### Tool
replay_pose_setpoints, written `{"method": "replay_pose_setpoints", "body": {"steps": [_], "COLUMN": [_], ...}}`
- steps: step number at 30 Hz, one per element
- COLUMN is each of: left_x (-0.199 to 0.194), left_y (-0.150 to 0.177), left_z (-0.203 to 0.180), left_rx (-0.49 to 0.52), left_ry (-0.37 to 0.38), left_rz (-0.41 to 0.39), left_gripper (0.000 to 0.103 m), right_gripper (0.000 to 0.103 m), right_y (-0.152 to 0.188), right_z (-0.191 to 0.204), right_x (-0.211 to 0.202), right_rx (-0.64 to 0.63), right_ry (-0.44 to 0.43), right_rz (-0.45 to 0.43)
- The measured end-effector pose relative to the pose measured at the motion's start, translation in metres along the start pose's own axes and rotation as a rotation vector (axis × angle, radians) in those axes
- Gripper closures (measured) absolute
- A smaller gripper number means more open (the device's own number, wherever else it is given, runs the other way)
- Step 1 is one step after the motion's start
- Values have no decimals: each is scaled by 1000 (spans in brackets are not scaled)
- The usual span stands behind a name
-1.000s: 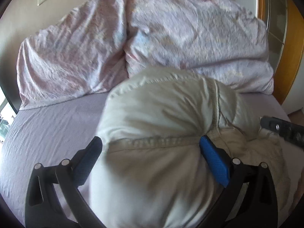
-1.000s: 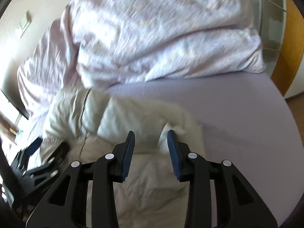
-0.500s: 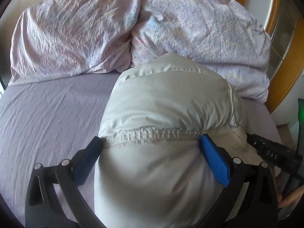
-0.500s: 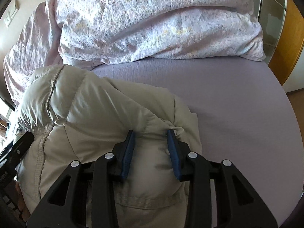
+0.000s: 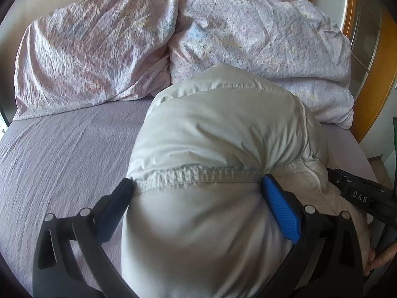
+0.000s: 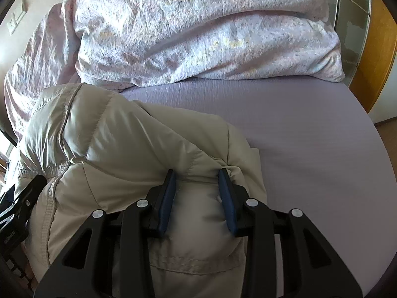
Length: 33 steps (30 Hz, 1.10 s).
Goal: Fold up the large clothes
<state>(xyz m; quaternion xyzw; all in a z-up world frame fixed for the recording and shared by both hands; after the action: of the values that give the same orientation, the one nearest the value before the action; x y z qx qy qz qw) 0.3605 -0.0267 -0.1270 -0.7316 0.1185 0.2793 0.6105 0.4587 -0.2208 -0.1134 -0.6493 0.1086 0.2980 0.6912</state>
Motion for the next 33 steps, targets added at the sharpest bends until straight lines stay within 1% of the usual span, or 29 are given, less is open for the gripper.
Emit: {"method": "replay_pose_setpoints", "body": {"steps": [13, 19, 33], "left_x": [-1, -2, -2], "left_y": [3, 3, 3], "left_z": [-1, -1, -1], "left_rx": [19, 20, 26], "left_ry": [-7, -6, -8], "left_rz": [-24, -27, -30], "left_gripper": [2, 2, 2], "right_gripper": [66, 66, 66], "right_y": [3, 3, 4], "right_z": [-1, 0, -3], "right_x": [-3, -5, -7], "right_rx": [3, -11, -9], "right_ry": [3, 12, -4], "right_rz": [-77, -102, -149]}}
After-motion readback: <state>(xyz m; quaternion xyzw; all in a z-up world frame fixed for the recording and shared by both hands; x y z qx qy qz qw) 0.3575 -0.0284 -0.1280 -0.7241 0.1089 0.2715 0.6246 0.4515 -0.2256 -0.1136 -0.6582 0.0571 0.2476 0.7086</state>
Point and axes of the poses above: each gripper's, at about its wrist camera, not at the fingertips, and x roughly the way its jaws point, z to its left, y to its underside, the point moved 6 cm from there along x, roughly the way its jaws point, and after that the axes turned 11 degrees about -z, right-handed, at the moved point
